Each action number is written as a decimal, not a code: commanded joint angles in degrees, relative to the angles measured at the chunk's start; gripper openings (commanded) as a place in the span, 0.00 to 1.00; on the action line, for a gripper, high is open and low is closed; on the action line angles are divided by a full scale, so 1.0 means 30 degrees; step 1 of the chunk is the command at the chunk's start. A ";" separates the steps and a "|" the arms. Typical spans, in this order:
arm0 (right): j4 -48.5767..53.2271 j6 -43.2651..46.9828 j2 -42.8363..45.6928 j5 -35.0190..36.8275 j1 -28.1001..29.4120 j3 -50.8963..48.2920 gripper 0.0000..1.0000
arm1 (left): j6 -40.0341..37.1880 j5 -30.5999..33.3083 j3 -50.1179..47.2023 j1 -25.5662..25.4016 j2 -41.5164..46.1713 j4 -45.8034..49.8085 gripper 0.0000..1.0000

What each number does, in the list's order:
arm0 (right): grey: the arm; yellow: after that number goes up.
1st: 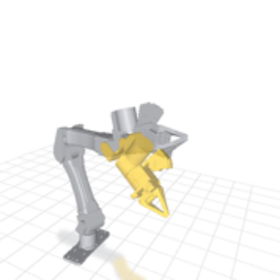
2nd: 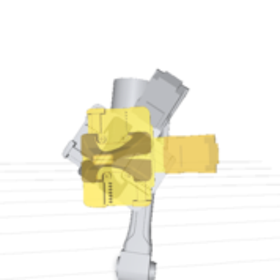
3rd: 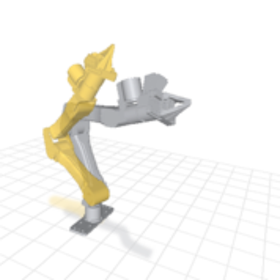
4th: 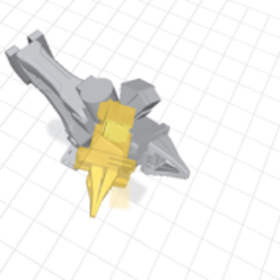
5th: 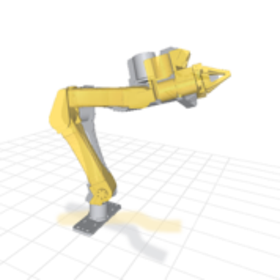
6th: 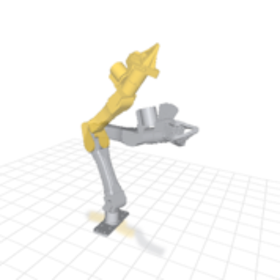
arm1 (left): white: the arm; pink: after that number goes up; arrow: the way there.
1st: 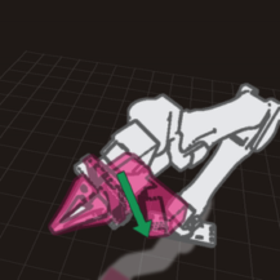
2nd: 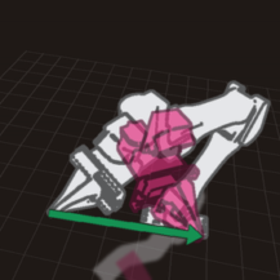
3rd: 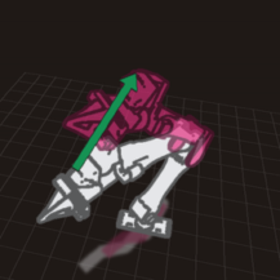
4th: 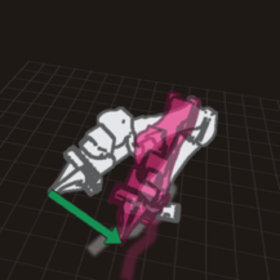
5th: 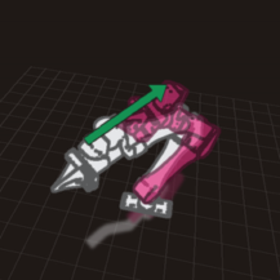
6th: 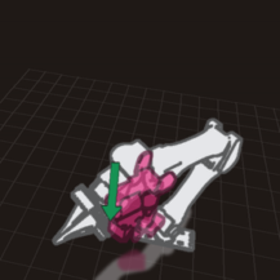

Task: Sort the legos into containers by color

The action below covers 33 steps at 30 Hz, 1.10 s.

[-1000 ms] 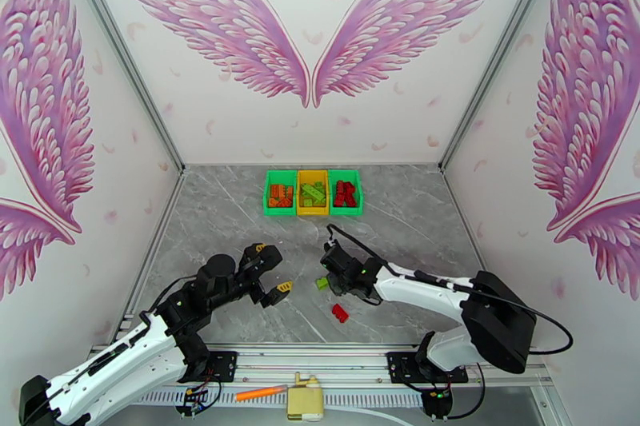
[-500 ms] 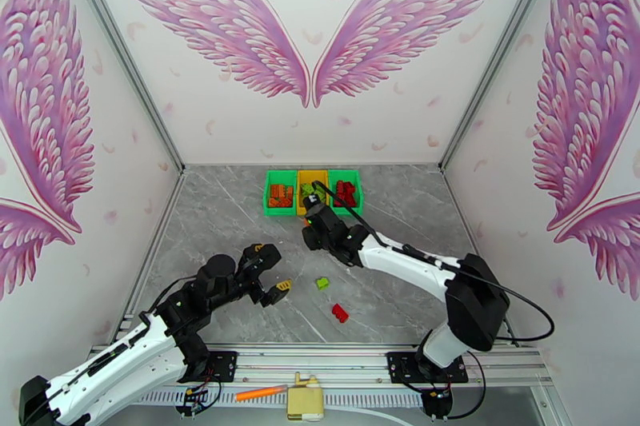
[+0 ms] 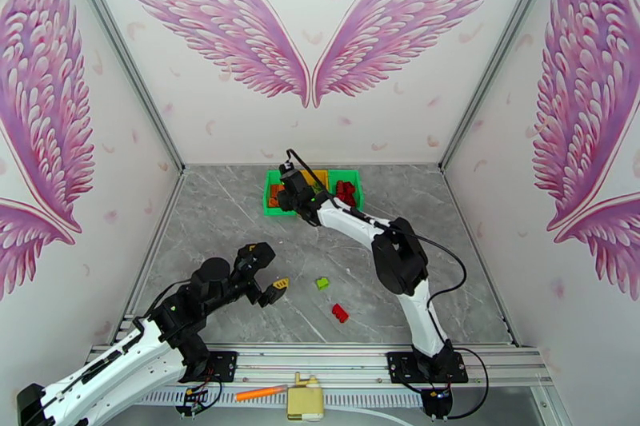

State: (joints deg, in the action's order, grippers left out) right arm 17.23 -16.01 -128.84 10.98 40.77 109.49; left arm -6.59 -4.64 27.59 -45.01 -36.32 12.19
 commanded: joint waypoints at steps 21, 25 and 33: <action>-0.2524 0.1579 -0.3905 -0.0979 -0.0961 0.4931 0.55 | 0.0464 0.2158 -0.0468 0.0047 -0.0306 0.0307 0.98; -0.4527 0.1441 -0.1184 -0.0868 -0.0963 0.1415 0.73 | 0.0786 0.2253 -0.0431 -0.0004 -0.0765 -0.0089 0.99; -0.7789 0.1806 0.5590 -0.0058 -0.1107 -0.7328 0.91 | 0.0993 0.2289 -0.0693 -0.0710 -0.3367 -0.3166 0.99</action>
State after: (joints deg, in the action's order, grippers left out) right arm -0.30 -11.14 -118.67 9.89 37.95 93.03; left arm -4.40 1.58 26.52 -46.09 -43.92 8.19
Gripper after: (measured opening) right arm 0.902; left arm 0.989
